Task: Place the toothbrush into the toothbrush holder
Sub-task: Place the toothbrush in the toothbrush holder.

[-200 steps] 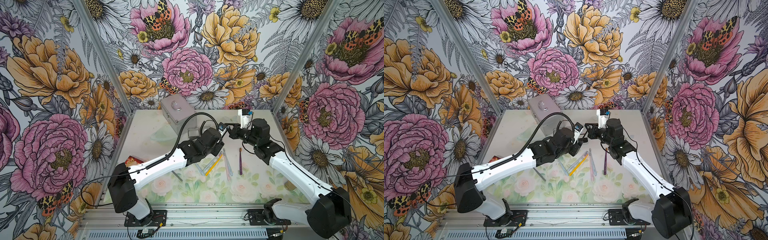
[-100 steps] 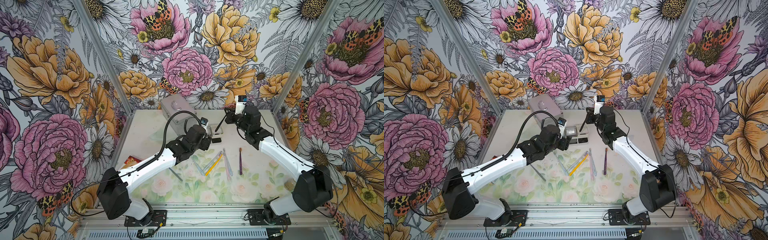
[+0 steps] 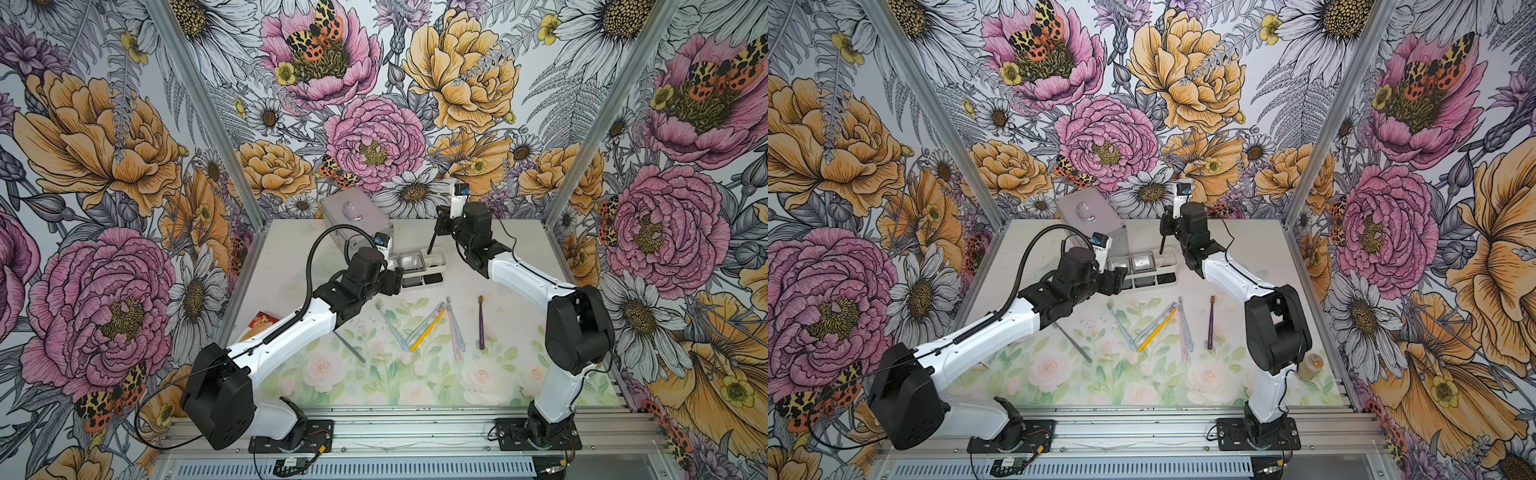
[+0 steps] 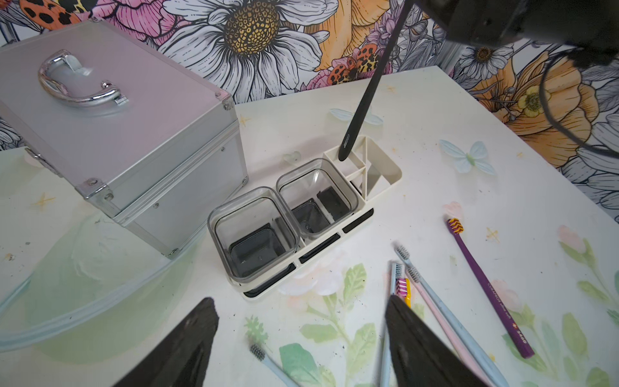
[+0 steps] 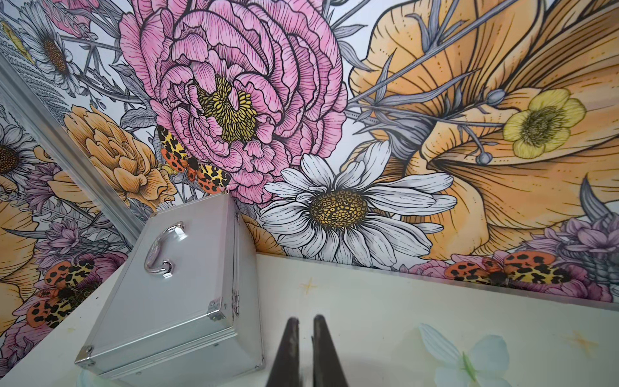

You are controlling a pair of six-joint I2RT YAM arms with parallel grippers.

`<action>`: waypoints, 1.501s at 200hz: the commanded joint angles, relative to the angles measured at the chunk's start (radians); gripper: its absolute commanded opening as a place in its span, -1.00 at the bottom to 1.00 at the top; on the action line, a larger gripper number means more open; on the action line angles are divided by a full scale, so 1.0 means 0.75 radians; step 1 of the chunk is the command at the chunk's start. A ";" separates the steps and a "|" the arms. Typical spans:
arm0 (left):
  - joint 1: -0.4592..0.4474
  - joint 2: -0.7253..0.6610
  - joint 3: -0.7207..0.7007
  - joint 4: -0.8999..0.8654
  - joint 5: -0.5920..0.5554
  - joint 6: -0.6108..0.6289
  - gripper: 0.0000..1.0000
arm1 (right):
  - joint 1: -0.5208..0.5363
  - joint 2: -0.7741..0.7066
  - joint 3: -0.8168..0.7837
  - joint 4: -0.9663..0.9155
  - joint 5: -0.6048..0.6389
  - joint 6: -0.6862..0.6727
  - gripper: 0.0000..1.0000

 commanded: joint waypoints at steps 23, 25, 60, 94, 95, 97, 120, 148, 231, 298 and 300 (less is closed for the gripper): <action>0.025 -0.071 -0.052 0.098 0.050 -0.026 0.64 | 0.035 0.018 -0.064 0.057 0.037 -0.012 -1.00; 0.025 -0.070 -0.053 0.098 0.053 -0.026 0.63 | 0.038 0.018 -0.067 0.057 0.037 -0.012 -1.00; 0.025 -0.074 -0.060 0.109 0.074 -0.035 0.64 | 0.065 0.032 -0.118 0.059 0.051 0.001 -1.00; 0.025 -0.079 -0.060 0.109 0.085 -0.044 0.65 | 0.086 0.041 -0.152 0.065 0.064 0.010 -1.00; 0.025 -0.080 -0.060 0.109 0.085 -0.043 0.65 | 0.085 0.042 -0.152 0.065 0.065 0.009 -1.00; 0.025 -0.081 -0.060 0.109 0.085 -0.045 0.65 | 0.085 0.043 -0.152 0.067 0.066 0.010 -1.00; 0.025 -0.079 -0.056 0.110 0.091 -0.052 0.65 | 0.095 0.067 -0.140 0.048 0.080 0.005 -1.00; 0.024 -0.077 -0.063 0.117 0.102 -0.056 0.65 | 0.120 0.092 -0.127 0.035 0.119 -0.037 -1.00; -0.002 -0.075 -0.072 0.118 0.094 -0.024 0.67 | 0.209 0.116 -0.175 0.190 0.320 -0.200 -1.00; -0.004 -0.070 -0.076 0.118 0.094 -0.005 0.68 | 0.209 0.165 -0.165 0.165 0.364 -0.168 -1.00; -0.003 -0.072 -0.076 0.118 0.094 -0.004 0.68 | 0.209 0.166 -0.166 0.163 0.362 -0.165 -1.00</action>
